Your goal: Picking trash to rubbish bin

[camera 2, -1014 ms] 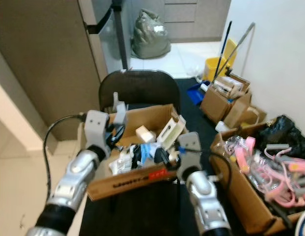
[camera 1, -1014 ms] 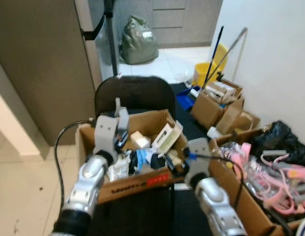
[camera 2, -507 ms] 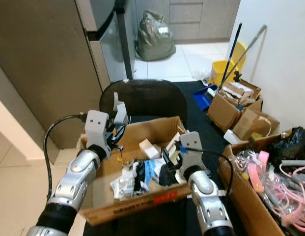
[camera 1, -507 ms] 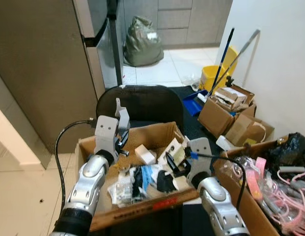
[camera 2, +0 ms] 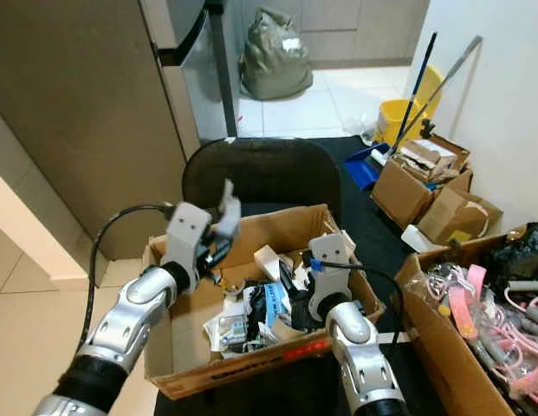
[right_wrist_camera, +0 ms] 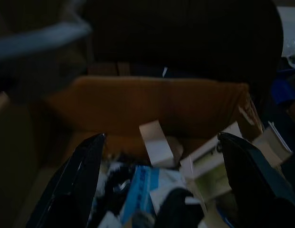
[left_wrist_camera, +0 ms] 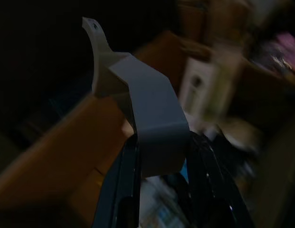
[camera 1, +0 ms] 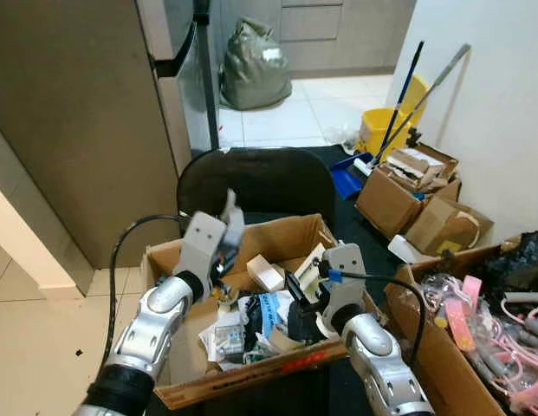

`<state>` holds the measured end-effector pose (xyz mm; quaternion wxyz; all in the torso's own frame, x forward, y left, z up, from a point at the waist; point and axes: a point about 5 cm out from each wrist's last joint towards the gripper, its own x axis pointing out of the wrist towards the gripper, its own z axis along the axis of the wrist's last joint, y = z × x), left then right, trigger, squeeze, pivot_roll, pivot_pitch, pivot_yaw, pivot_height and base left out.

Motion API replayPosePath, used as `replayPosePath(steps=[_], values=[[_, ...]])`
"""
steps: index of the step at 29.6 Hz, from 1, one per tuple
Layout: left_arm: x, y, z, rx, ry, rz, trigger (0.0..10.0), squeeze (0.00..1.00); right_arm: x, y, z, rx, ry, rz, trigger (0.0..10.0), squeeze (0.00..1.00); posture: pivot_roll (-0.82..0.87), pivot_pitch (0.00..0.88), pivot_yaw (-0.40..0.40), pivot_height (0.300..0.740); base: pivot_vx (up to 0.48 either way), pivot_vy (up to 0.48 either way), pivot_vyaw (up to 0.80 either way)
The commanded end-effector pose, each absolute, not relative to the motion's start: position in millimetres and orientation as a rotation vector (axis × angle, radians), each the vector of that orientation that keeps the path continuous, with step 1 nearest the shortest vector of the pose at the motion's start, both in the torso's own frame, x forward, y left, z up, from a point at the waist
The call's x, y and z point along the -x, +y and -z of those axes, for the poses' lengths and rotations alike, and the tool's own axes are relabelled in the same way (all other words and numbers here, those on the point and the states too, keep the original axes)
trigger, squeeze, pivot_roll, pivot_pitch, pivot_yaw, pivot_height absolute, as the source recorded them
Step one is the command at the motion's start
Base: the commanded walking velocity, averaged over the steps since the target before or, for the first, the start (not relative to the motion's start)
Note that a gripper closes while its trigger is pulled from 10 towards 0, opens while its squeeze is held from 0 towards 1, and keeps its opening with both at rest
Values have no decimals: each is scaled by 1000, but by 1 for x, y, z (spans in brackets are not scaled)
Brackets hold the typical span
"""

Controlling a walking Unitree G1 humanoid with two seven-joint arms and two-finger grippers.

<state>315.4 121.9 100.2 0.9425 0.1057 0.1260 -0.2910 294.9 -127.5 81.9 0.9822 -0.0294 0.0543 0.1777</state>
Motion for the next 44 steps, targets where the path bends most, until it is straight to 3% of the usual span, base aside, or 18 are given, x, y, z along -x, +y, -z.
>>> replayPosePath(steps=[1,7,13,30,37,44], values=[[-307,126,-88,-237,361,666,10000,0,-294,-121,-73,110,172,-426,10000,0,-49,60,51,740,0,0,0],[-299,134,-87,-269,437,775,10000,0,-295,-109,-63,308,205,-595,10000,0,-41,57,44,740,0,0,0],[-293,135,-87,-261,491,843,10000,0,-300,-104,-68,338,172,-635,10000,0,-38,59,40,740,0,0,0],[-297,141,-81,-293,505,779,10000,0,-292,-92,-78,351,58,-832,10000,0,-36,63,39,740,0,0,0],[-312,151,-81,-357,438,631,10000,0,-289,-87,-82,389,12,-894,10000,0,-39,62,40,740,0,0,0],[-310,147,-78,-370,446,663,10000,0,-291,-88,-80,408,21,-895,10000,0,-42,59,41,740,0,0,0]])
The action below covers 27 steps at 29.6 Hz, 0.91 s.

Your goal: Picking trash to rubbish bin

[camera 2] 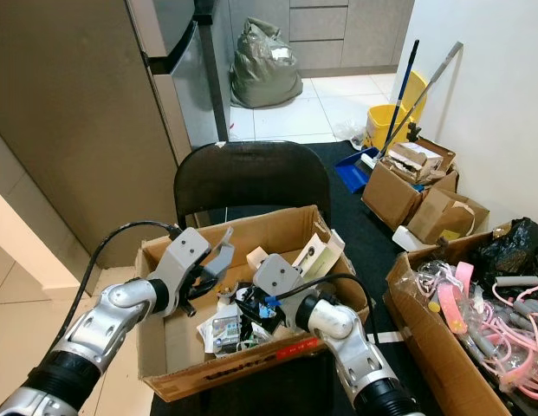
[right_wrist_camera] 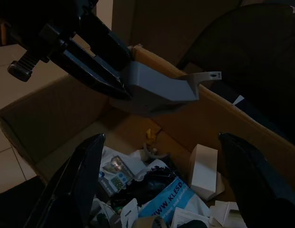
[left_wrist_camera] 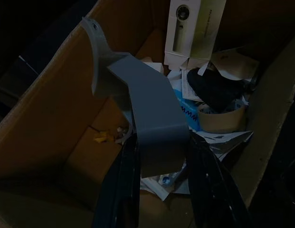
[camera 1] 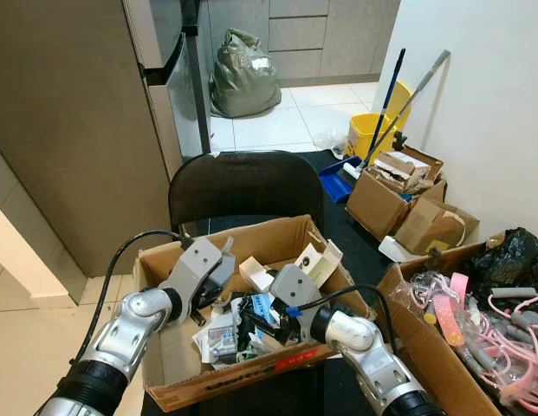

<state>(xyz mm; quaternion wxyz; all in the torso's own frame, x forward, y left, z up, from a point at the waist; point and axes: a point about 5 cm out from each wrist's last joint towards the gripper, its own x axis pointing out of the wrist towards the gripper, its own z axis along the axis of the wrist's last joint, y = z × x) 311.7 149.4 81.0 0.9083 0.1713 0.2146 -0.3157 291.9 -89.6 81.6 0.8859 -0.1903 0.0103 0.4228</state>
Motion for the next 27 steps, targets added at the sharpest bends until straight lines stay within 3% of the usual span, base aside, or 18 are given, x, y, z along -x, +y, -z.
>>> replayPosePath(steps=[1,6,7,9,10,12,13,15,16,20,24,27], values=[[-310,147,-78,-371,445,663,10000,0,-291,-88,-80,406,21,-895,10000,0,-42,59,41,740,0,0,0],[-312,145,-77,-371,434,663,10000,0,-292,-88,-81,409,15,-893,10000,0,-43,60,40,740,0,0,0],[-313,145,-78,-357,422,648,10000,529,-292,-89,-81,412,15,-892,10000,0,-43,60,39,740,0,0,0],[-314,145,-80,-323,421,641,10000,529,-292,-89,-81,414,15,-892,10000,0,-43,60,39,740,0,0,0],[-316,144,-84,-275,410,637,10000,1000,-292,-89,-81,418,15,-888,10000,0,-42,61,39,740,0,0,0],[-317,144,-85,-297,404,627,10000,1000,-293,-89,-81,419,15,-886,10000,0,-37,59,39,740,0,0,0],[-317,143,-86,-324,403,634,10000,129,-293,-88,-80,419,15,-885,10000,0,-35,58,39,740,0,0,0],[-317,143,-86,-342,403,640,10000,129,-293,-88,-80,419,15,-885,10000,0,-35,58,39,740,0,0,0],[-317,142,-86,-362,399,648,10000,0,-293,-88,-80,420,14,-879,10000,0,-34,56,39,740,0,0,0],[-318,142,-90,-399,361,644,10000,0,-298,-90,-80,417,16,-822,10000,0,-37,51,40,740,0,0,0],[-324,132,-117,-332,165,617,10000,0,-313,-109,-82,390,48,-572,10000,0,-40,45,35,740,0,0,0],[-320,119,-127,-234,117,666,10000,0,-321,-127,-87,252,61,-367,10000,0,-36,39,26,740,0,0,0]])
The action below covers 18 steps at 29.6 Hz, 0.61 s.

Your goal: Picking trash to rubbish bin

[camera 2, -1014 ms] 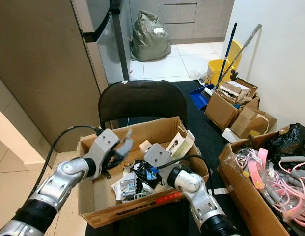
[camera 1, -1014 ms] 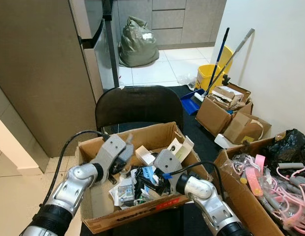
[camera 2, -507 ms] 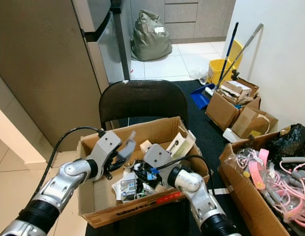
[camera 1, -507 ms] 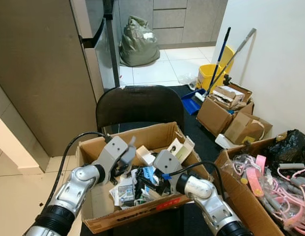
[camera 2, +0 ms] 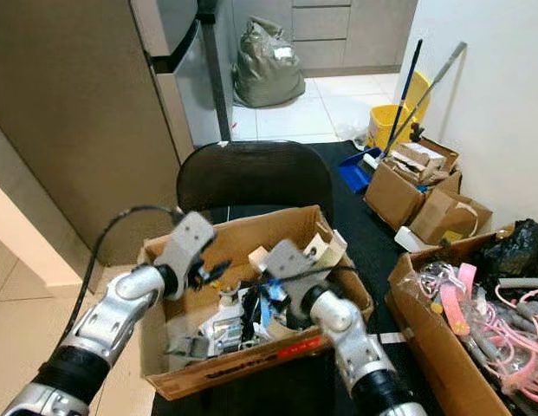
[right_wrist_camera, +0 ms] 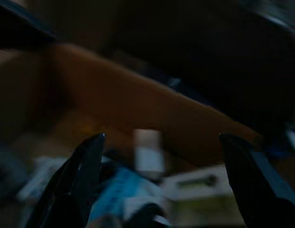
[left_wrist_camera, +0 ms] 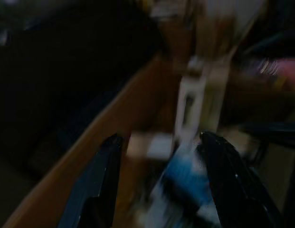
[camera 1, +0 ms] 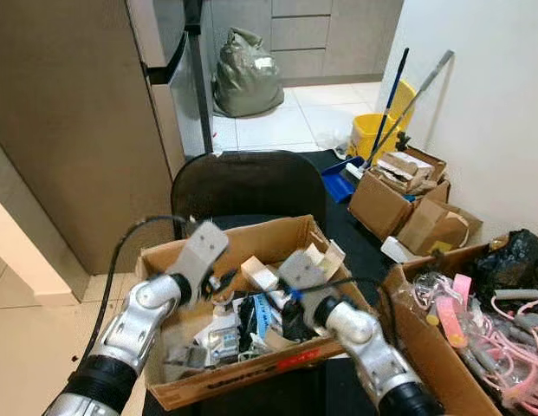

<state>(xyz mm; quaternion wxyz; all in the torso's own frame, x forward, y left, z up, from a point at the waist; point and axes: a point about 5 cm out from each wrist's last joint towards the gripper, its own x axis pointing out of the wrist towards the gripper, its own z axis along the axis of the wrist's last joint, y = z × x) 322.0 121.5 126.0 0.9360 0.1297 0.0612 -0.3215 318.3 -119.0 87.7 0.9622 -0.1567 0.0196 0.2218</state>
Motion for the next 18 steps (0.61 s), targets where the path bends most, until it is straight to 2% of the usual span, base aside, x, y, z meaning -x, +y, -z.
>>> replayPosePath(steps=[1,3,5,7,10,12,18], values=[[-321,118,-129,-241,99,652,10000,0,-321,-131,-88,205,58,-328,10000,0,-36,39,26,740,0,0,0],[-323,117,-133,-250,63,625,10000,0,-321,-134,-89,174,57,-292,10000,0,-37,35,26,740,0,0,0],[-329,117,-142,-149,3,496,10000,0,-318,-147,-86,115,71,-184,10000,0,-40,27,20,740,0,0,0],[-331,120,-144,-115,4,442,10000,0,-317,-152,-84,63,73,-123,10000,0,-40,24,19,740,0,0,0],[-332,121,-144,-125,-1,421,10000,0,-315,-153,-83,33,75,-106,10000,0,-41,21,20,740,0,0,0],[-331,122,-145,-137,-9,413,10000,0,-315,-153,-83,29,78,-99,10000,0,-42,16,19,740,0,0,-413],[-327,121,-143,-184,-14,385,10000,0,-313,-154,-79,25,108,-61,10000,0,-39,7,19,740,0,0,-800]])
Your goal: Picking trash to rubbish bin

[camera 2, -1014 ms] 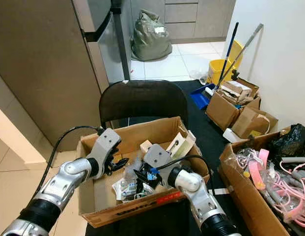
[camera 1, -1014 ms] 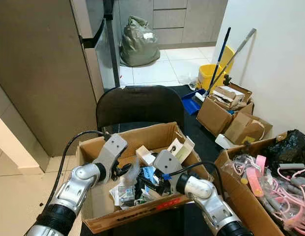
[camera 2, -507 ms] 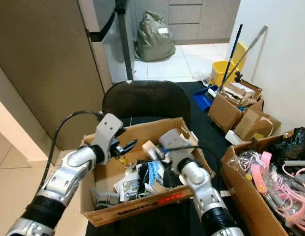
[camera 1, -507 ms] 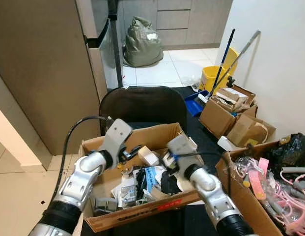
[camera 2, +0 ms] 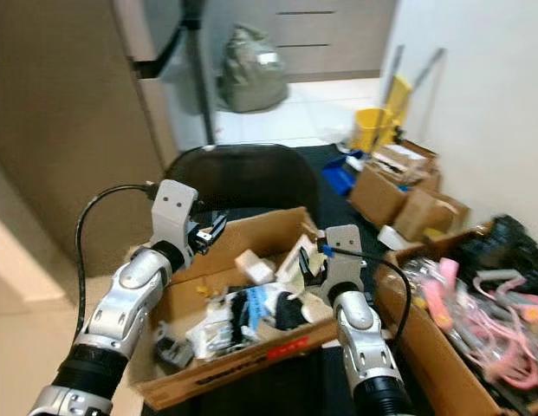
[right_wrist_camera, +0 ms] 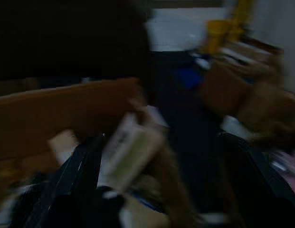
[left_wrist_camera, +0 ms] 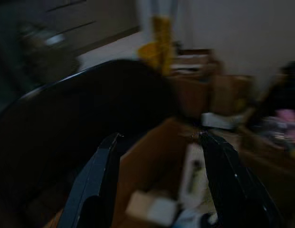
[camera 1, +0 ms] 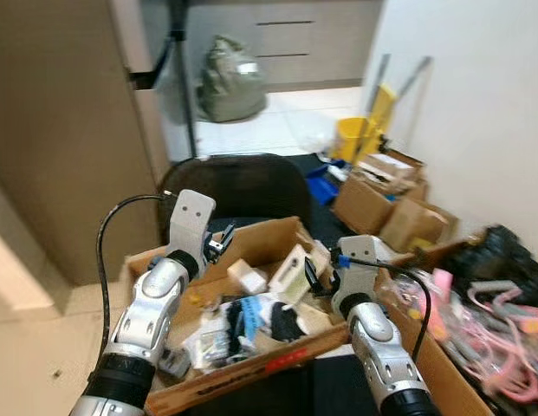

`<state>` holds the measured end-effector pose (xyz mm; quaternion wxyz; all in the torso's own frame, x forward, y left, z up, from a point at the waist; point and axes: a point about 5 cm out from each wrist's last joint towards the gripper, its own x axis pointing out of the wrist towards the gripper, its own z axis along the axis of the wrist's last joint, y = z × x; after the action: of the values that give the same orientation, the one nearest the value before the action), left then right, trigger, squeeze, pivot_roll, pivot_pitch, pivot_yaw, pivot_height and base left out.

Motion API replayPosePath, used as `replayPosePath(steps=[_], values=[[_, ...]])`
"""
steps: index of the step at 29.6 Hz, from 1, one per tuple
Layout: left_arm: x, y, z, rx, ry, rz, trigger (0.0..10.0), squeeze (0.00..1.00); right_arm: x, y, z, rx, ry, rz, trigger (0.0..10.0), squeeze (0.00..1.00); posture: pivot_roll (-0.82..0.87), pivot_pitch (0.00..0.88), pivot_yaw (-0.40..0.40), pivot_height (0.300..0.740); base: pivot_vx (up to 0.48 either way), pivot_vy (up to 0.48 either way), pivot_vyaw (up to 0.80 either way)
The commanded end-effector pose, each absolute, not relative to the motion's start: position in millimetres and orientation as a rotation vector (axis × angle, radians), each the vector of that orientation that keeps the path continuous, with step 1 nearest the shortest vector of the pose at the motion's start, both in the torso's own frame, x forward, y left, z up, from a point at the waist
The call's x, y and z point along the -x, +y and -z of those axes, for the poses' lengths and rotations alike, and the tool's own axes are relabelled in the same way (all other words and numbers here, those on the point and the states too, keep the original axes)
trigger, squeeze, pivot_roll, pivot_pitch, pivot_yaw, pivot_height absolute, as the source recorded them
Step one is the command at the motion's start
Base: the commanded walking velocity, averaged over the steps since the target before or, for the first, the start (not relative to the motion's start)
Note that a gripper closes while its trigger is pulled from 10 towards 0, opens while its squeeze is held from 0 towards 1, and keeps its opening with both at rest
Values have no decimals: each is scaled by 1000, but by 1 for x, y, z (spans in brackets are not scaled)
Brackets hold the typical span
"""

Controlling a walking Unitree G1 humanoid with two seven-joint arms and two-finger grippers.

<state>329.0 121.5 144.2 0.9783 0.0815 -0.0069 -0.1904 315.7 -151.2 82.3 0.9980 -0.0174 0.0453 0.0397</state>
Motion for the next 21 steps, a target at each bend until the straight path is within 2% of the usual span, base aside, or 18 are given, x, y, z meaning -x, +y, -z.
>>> replayPosePath(steps=[1,12,21], values=[[-326,120,-141,-191,-10,387,10000,0,-313,-154,-80,21,104,-59,10000,0,-39,5,19,740,0,0,-800],[-327,122,-137,-252,5,395,10000,0,-313,-163,-84,31,92,18,10000,0,-43,0,18,740,0,0,-800],[-334,138,-130,-243,70,281,10000,0,-304,-165,-77,15,124,41,10000,0,-49,4,22,740,0,0,-800]])
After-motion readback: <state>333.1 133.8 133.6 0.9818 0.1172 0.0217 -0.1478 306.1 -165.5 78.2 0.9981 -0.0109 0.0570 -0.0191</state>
